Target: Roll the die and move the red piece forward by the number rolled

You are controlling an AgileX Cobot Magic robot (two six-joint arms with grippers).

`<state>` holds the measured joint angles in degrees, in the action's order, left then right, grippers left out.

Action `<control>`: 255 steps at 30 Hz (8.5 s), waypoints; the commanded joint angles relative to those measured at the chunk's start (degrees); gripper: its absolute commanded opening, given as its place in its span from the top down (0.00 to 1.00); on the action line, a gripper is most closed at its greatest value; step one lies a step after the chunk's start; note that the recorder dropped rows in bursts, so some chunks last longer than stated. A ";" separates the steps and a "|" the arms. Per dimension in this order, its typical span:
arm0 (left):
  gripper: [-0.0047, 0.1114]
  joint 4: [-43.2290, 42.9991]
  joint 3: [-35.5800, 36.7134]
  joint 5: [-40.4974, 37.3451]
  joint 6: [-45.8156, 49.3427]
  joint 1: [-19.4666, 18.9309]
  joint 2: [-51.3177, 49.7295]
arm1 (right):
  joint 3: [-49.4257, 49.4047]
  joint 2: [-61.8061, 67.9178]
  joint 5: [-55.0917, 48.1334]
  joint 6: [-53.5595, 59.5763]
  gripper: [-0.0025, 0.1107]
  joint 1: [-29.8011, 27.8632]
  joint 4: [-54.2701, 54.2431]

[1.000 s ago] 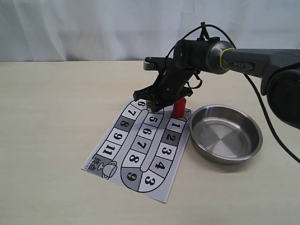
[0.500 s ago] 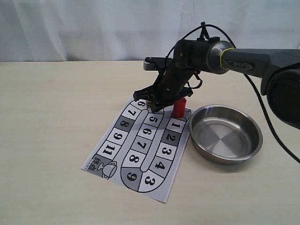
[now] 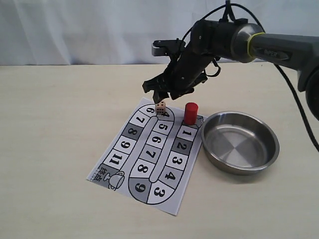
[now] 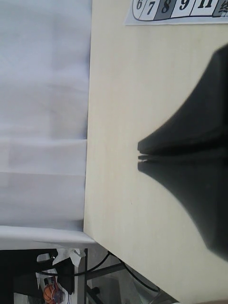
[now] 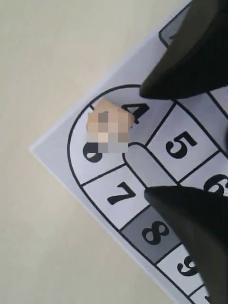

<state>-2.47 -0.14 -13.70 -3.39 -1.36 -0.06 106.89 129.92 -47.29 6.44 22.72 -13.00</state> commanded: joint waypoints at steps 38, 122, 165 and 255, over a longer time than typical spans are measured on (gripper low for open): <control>0.96 0.08 0.14 0.40 -0.30 0.01 0.06 | 0.31 2.77 -8.72 2.99 0.94 -2.86 11.81; 0.96 -0.05 0.14 0.70 -0.30 0.01 0.06 | -11.42 -6.11 -8.11 -0.04 0.94 3.46 6.62; 0.96 0.05 0.14 0.65 -0.30 0.01 0.06 | -23.41 -7.98 -4.82 -8.85 0.94 8.03 13.69; 0.96 0.08 0.14 0.38 -0.30 0.01 0.06 | -26.02 -12.93 16.13 -17.15 0.94 -1.28 18.36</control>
<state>-2.47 -0.14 -13.70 -3.43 -1.36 -0.06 80.63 117.10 -28.89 -10.31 24.68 5.20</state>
